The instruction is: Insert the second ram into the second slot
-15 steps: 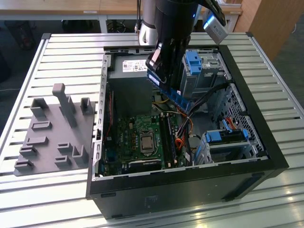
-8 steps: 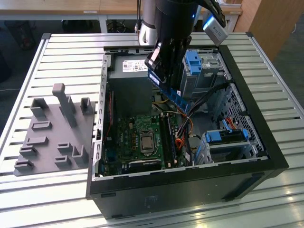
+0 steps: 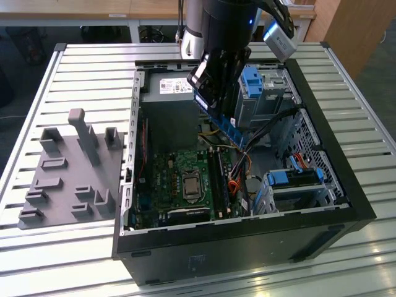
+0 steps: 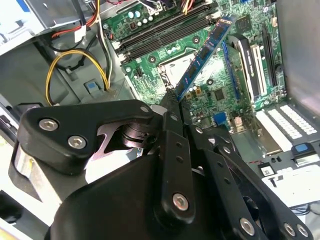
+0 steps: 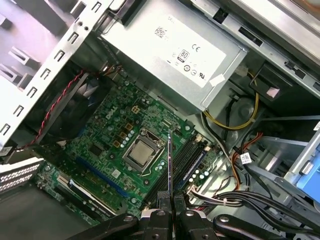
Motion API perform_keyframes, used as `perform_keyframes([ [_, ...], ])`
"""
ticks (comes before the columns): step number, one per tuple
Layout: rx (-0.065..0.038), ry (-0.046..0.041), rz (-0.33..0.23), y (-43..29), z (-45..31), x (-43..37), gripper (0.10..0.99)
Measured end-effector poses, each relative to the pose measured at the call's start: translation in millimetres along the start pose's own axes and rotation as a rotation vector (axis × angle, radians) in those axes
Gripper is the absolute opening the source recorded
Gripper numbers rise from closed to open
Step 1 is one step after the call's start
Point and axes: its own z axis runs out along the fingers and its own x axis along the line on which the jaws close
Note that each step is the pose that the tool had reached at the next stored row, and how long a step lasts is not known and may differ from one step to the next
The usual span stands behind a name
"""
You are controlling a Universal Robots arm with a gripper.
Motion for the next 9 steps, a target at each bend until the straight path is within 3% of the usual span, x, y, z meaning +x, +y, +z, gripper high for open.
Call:
perform_keyframes([
  [9, 0.0, -0.001, 0.05, 0.0, 0.0, 0.0, 0.137],
])
